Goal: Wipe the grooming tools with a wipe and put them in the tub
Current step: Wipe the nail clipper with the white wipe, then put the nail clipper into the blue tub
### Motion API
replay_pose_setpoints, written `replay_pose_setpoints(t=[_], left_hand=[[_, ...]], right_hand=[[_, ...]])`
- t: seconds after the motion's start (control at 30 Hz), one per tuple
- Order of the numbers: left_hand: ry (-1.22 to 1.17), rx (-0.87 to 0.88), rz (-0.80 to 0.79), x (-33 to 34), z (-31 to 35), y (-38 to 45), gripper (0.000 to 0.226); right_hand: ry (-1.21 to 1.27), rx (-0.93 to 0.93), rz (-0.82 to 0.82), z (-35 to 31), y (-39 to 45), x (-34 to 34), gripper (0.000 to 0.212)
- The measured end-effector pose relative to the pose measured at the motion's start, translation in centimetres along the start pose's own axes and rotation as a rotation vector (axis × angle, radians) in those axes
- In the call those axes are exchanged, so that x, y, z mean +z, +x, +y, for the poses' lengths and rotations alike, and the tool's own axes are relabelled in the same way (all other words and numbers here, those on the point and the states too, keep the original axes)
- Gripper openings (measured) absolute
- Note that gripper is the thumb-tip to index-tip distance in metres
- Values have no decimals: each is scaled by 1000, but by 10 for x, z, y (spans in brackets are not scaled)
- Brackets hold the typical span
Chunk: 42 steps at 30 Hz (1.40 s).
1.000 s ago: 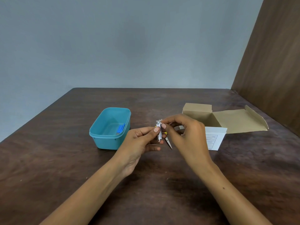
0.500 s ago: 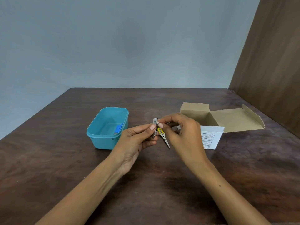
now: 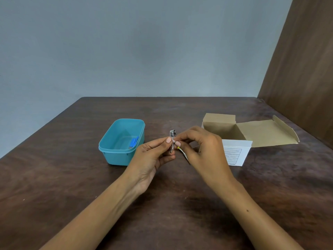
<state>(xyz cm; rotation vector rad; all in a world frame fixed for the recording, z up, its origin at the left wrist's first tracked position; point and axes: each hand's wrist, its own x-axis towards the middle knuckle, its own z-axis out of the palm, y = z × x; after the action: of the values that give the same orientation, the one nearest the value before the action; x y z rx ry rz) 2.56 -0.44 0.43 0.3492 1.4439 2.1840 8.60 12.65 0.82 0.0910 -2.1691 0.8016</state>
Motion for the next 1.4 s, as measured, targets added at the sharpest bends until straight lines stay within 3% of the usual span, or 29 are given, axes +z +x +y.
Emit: replay_pose_setpoints(t=[0.1, 0.73, 0.87, 1.07, 1.13, 1.27, 1.4], left_hand=[[-17, 5, 28, 1, -1, 0, 14], [101, -47, 34, 4, 2, -5, 14], [142, -18, 35, 5, 4, -5, 25], [216, 46, 39, 4, 7, -7, 12], [217, 61, 37, 3, 7, -7, 12], [158, 97, 71, 1, 7, -5, 11], [162, 125, 96, 0, 8, -4, 13]], right_hand=[[-32, -58, -53, 2, -1, -1, 14], [-163, -243, -273, 6, 3, -19, 11], [4, -126, -238, 7, 5, -18, 7], [360, 200, -154, 10, 5, -16, 12], [281, 154, -150, 9, 4, -15, 13], [25, -120, -179, 4, 2, -12, 7], [-46, -190, -260, 6, 0, -9, 6]])
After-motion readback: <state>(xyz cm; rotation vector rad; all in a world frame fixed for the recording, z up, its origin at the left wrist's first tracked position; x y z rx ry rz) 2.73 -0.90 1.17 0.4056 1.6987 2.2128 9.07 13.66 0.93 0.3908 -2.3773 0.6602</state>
